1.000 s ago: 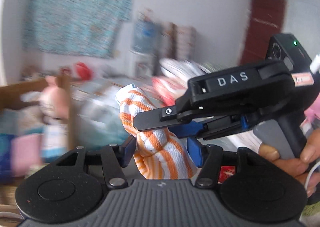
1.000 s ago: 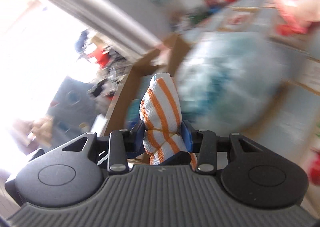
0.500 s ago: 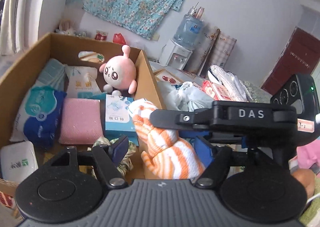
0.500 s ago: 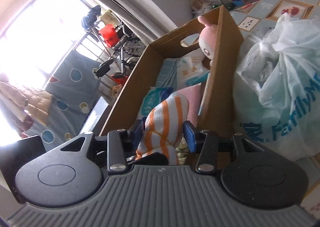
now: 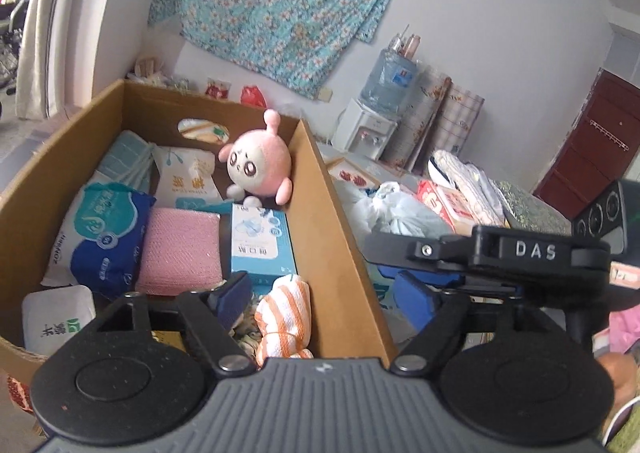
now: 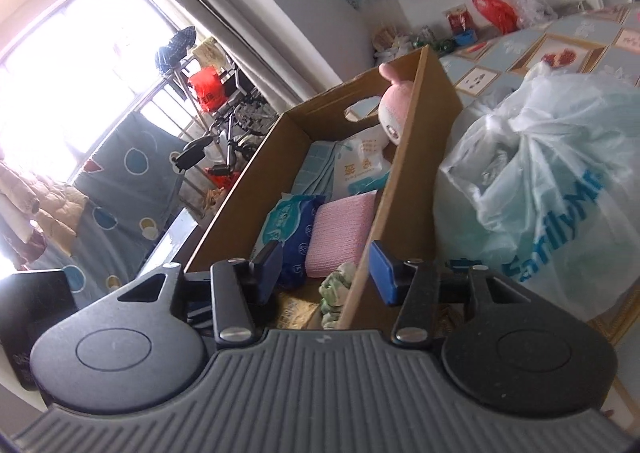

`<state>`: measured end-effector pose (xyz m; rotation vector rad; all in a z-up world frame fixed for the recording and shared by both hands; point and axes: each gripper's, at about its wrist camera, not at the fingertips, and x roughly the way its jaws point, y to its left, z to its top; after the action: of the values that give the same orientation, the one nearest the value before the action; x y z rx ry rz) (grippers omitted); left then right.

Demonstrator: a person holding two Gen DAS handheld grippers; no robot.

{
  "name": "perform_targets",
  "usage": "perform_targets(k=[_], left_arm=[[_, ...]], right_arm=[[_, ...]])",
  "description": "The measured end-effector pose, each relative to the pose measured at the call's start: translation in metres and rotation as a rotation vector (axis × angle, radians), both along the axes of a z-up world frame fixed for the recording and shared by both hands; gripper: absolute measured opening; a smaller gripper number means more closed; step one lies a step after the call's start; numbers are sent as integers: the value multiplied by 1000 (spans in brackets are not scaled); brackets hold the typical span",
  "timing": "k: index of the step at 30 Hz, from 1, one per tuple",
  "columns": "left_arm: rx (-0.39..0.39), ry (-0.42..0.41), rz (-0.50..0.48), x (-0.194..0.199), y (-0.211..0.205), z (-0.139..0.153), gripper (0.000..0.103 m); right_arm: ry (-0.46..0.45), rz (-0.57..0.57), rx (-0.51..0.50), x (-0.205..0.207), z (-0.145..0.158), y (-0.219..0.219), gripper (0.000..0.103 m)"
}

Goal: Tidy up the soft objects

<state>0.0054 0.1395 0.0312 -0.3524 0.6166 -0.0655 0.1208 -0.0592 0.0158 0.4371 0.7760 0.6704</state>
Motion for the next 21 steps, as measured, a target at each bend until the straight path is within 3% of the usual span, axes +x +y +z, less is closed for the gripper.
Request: perform_targets(k=[4, 6, 9, 15, 21], left_arm=[[54, -41, 36, -16, -8, 11, 99], [75, -60, 61, -26, -11, 17, 102], [115, -98, 105, -42, -14, 23, 103], [219, -72, 167, -64, -23, 28, 103], [210, -37, 208, -88, -25, 19, 103]], right_arm=[[-89, -49, -48, -19, 8, -8, 70], [-149, -90, -79, -31, 14, -10, 85], [-235, -142, -146, -50, 22, -11, 100], [-322, -191, -285, -84, 25, -3, 102], [-322, -193, -342, -110, 20, 2, 102]])
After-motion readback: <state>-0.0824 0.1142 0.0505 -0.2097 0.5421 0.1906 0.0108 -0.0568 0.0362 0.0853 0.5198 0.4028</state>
